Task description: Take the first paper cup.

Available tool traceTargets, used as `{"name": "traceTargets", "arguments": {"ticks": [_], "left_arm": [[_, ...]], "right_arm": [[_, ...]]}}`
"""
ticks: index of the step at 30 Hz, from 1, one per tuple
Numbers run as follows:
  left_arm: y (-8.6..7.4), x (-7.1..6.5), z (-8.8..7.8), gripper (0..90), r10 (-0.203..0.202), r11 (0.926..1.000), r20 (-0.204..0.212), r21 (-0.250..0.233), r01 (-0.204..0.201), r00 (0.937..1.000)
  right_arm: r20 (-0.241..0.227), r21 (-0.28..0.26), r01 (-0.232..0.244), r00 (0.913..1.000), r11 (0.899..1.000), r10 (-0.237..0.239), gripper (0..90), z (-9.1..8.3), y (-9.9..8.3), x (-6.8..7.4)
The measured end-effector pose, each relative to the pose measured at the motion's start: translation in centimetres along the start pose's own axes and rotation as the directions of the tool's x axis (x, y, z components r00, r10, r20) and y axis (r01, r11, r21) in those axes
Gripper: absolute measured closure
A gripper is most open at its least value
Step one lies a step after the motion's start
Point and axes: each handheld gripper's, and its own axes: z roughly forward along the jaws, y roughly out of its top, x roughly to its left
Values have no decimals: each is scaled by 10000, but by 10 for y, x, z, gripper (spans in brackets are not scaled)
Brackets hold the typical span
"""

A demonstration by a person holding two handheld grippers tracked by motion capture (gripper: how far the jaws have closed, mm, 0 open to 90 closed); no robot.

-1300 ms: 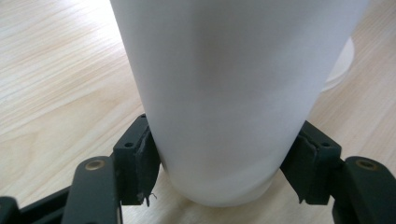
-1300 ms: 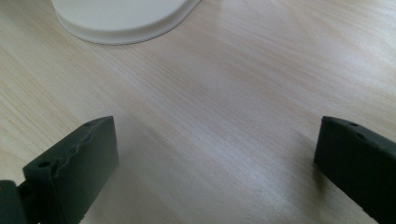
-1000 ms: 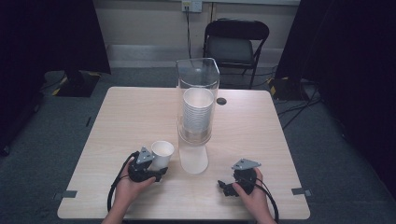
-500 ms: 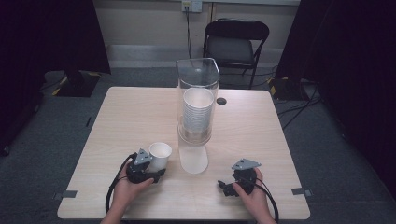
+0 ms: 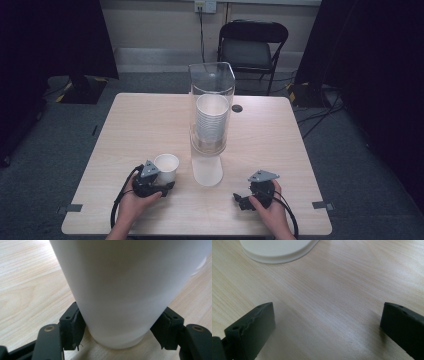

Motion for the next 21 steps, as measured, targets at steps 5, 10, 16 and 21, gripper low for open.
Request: {"name": "traceTargets", "arguments": {"ticks": [5, 10, 16, 21], "left_arm": [[-1, 2, 0, 335, 105, 9999, -86, 19, -105, 9999], [-4, 3, -1, 248, -7, 10000, -226, 15, 8, 9997], [-9, 7, -6, 191, 49, 10000, -281, 64, -47, 9996], [-18, 12, -16, 175, 159, 9998, -211, 131, -156, 9997]], "right_arm": [[1, 0, 3, 10000, 10000, -3, 0, 0, 0, 0], [-1, -1, 0, 10000, 10000, 0, 0, 0, 0, 0], [0, 1, -2, 10000, 10000, 2, 0, 0, 0, 0], [-1, 2, -9, 10000, 10000, 9, 0, 0, 0, 0]]}}
